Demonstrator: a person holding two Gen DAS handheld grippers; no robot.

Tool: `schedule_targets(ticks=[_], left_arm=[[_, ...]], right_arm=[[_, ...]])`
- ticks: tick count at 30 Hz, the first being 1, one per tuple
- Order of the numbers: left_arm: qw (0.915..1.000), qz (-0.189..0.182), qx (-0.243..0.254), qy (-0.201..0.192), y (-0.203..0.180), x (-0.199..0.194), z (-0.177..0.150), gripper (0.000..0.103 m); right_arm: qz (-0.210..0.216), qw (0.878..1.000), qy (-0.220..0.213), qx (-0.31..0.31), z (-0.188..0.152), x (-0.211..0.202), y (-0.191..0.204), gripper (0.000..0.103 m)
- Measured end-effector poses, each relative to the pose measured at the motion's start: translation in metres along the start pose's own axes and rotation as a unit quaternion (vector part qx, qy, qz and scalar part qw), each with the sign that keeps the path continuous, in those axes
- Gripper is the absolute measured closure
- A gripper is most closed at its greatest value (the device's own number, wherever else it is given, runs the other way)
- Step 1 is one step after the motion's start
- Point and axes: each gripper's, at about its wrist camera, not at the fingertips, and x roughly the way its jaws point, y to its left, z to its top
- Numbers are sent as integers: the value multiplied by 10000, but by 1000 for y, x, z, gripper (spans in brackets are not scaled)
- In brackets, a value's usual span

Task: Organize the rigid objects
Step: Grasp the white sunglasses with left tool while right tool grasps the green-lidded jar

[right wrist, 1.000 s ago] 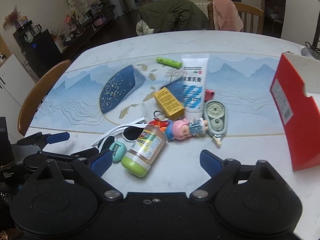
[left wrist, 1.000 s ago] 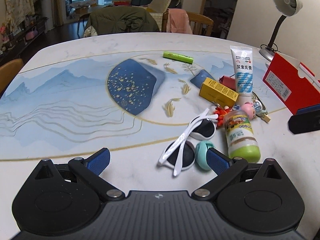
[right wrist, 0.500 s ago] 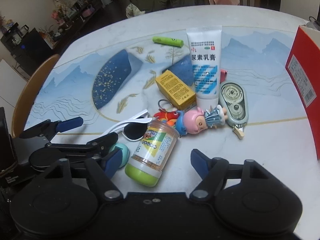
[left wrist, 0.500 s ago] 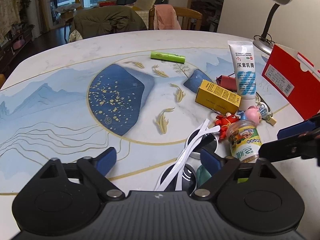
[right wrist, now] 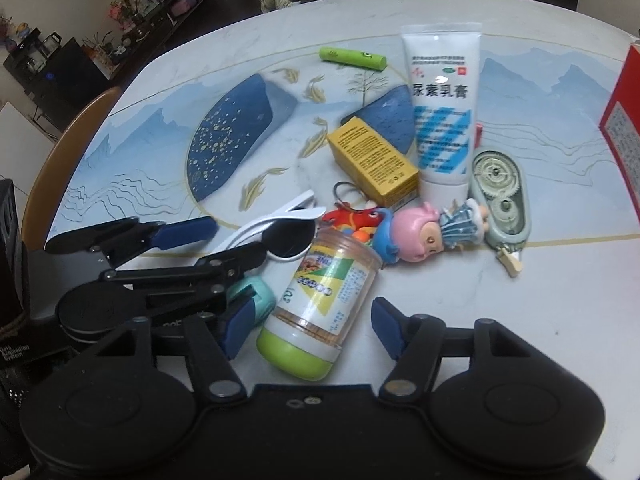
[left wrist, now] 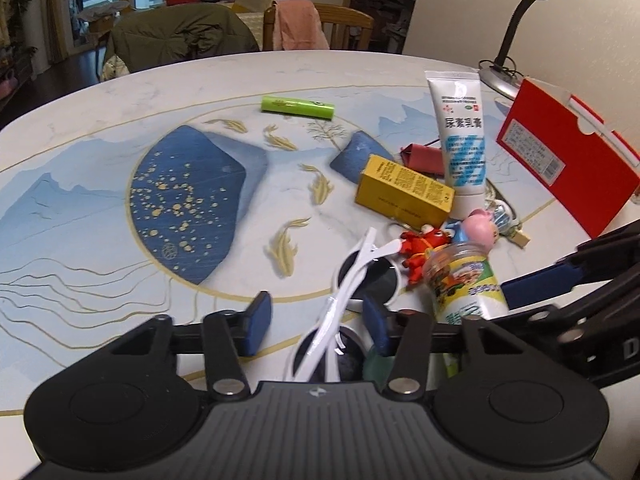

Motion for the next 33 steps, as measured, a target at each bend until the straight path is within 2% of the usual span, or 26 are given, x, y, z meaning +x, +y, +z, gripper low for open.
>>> schedule_targets(ticks=[4, 6, 10, 11, 16, 18, 33], left_arm=[[9999, -164, -5, 49, 0, 0, 1, 72], [9997, -240, 7, 81, 0, 1, 1, 84], [9996, -245, -8, 119, -3, 0, 1, 86], [9996, -264, -32, 120, -4, 0, 1, 90], [9998, -145, -39, 126, -8, -3, -1, 92], [9998, -138, -76, 117, -9, -5, 0, 97], [9985, -23, -540, -49, -14, -36, 0, 97]], right_arm=[[36, 10000, 47, 75, 4, 6, -2, 40], [59, 9999, 52, 123, 5, 8, -5, 43], [54, 9998, 110, 166, 6, 11, -7, 47], [72, 9997, 128, 185, 5, 12, -8, 48], [170, 9994, 113, 279, 3, 11, -12, 50], [188, 9994, 99, 287, 1, 9, -13, 50], [215, 9992, -129, 308, -17, -34, -31, 57]])
